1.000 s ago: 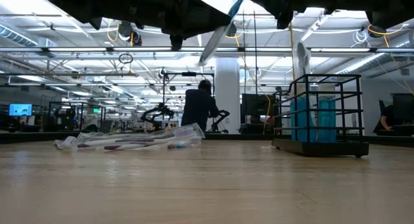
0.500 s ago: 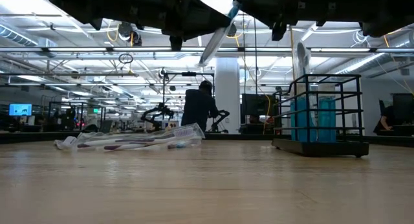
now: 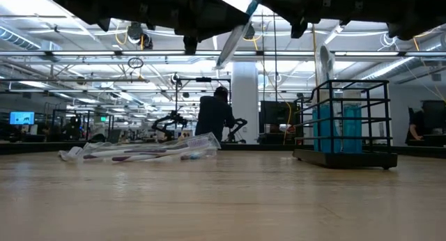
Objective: Pick & Place toothbrushing station
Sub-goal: Put the blue toothbrush into the black organizer
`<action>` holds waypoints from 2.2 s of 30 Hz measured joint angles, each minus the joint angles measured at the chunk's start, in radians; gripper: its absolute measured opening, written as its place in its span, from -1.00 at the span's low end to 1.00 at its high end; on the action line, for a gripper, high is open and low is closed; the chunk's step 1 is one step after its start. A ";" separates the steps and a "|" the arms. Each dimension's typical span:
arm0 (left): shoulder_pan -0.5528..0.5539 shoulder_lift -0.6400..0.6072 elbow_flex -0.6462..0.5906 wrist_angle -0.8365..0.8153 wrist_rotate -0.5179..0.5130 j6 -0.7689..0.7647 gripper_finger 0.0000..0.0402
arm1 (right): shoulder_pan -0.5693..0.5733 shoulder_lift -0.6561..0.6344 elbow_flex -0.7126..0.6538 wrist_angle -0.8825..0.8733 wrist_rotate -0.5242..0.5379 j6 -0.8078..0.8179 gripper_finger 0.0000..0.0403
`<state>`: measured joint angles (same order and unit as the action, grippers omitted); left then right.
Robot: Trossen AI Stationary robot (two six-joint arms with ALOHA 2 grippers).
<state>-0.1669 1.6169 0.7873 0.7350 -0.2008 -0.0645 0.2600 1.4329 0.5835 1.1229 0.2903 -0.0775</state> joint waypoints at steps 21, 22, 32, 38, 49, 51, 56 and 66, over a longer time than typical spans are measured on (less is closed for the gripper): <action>-0.013 0.002 -0.002 0.019 -0.011 -0.031 0.06 | 0.079 -0.405 -0.003 -0.548 0.304 0.008 -0.93; -0.013 0.002 -0.002 0.015 -0.011 -0.031 0.08 | 0.087 -0.431 -0.003 -0.598 0.320 0.036 -0.93; -0.011 0.002 -0.002 -0.044 -0.010 -0.043 0.14 | 0.161 -0.536 -0.003 -0.809 0.468 0.144 -0.93; -0.011 0.002 -0.002 -0.063 -0.010 -0.043 0.14 | 0.201 -0.562 -0.003 -0.823 0.528 0.144 -0.93; -0.010 0.001 -0.002 -0.089 -0.010 -0.043 0.14 | 0.195 -0.594 -0.003 -0.914 0.414 0.152 -0.93; -0.010 0.001 -0.002 -0.089 -0.017 -0.044 0.14 | 0.174 -0.610 -0.003 -0.905 0.319 0.156 -0.93; -0.007 0.001 -0.002 -0.086 -0.050 -0.044 0.14 | 0.084 -0.648 0.050 -1.050 0.207 0.224 -0.93; 0.027 0.001 -0.002 -0.092 -0.053 -0.056 0.14 | -0.014 -0.571 0.226 -1.360 0.201 0.302 -0.93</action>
<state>-0.1401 1.6180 0.7856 0.6427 -0.2543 -0.1201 0.2455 0.8621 0.8093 -0.2367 0.4918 0.2248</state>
